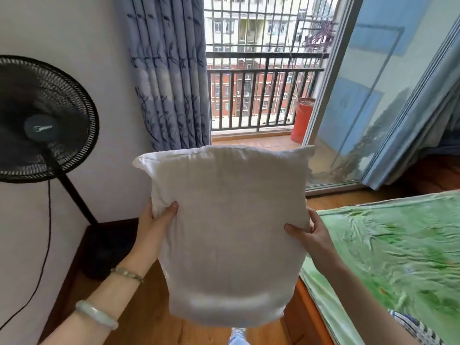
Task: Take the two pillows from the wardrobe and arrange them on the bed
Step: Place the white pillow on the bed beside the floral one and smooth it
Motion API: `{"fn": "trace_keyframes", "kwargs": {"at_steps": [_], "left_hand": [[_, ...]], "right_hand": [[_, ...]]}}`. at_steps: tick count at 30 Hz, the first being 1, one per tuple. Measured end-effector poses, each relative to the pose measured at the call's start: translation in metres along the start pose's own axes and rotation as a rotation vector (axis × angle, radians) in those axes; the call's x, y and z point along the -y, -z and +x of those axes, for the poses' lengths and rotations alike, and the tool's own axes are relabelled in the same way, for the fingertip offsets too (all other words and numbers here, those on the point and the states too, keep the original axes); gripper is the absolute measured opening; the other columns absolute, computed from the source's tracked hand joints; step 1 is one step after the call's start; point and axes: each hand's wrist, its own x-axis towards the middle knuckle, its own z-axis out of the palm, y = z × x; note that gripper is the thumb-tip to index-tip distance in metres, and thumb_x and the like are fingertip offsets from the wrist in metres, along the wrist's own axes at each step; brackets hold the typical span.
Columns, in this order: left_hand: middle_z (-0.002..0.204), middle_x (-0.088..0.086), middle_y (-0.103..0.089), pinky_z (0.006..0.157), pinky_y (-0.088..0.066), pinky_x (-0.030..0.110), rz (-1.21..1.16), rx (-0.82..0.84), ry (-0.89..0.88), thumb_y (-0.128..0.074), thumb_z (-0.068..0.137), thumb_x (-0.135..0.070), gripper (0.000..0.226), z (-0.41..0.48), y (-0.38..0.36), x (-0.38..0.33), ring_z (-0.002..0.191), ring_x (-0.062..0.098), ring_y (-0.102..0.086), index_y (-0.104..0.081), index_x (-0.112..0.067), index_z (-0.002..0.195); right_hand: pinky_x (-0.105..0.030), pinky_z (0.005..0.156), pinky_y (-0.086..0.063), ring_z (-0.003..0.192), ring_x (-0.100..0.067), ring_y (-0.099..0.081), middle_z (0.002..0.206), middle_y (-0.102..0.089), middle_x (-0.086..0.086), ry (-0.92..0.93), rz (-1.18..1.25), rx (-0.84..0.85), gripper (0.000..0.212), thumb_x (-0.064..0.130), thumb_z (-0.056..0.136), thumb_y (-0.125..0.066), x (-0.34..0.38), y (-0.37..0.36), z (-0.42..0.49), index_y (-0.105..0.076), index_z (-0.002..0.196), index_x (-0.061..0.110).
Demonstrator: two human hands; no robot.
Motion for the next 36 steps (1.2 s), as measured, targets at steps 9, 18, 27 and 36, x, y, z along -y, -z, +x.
{"fn": "trace_keyframes", "kwargs": {"at_steps": [9,18,27,36], "left_hand": [[0.115,-0.003,-0.072,0.091,-0.053,0.038,0.015,0.009,0.001,-0.072,0.085,-0.028,0.044,0.202,-0.084,0.017,0.105,0.019,-0.068,-0.061,-0.026,0.128],[0.113,0.001,-0.072,0.097,-0.050,0.040,-0.025,0.025,-0.025,-0.069,0.088,-0.015,0.028,0.370,-0.175,0.023,0.105,0.020,-0.068,-0.065,-0.027,0.113],[0.099,0.002,-0.072,0.084,-0.052,0.039,-0.002,0.295,-0.069,-0.077,0.062,-0.039,0.044,0.526,-0.289,0.023,0.090,0.020,-0.064,-0.068,-0.027,0.104],[0.097,0.002,-0.075,0.068,-0.058,0.031,-0.082,0.642,-0.016,-0.074,0.083,-0.011,0.030,0.672,-0.418,0.049,0.087,0.020,-0.071,-0.067,-0.024,0.109]], "right_hand": [[-0.039,0.077,-0.057,0.090,-0.027,-0.068,0.102,-0.072,-0.011,-0.011,0.007,-0.019,0.047,-0.001,0.072,-0.076,-0.003,-0.004,0.199,-0.061,0.108,0.025],[-0.017,0.060,-0.053,0.078,-0.007,-0.070,0.091,-0.075,0.007,-0.017,-0.002,-0.109,0.050,0.004,0.071,-0.078,0.020,0.008,0.357,-0.060,0.108,0.031],[-0.019,0.058,-0.055,0.077,-0.007,-0.071,0.100,-0.071,0.000,0.063,0.025,-0.345,0.053,-0.003,0.074,-0.074,0.037,0.029,0.478,-0.056,0.117,0.023],[-0.030,0.073,-0.054,0.097,-0.018,-0.066,0.116,-0.066,-0.007,0.085,-0.014,-0.713,0.056,-0.004,0.074,-0.074,0.041,0.042,0.571,-0.055,0.122,0.019]]}}
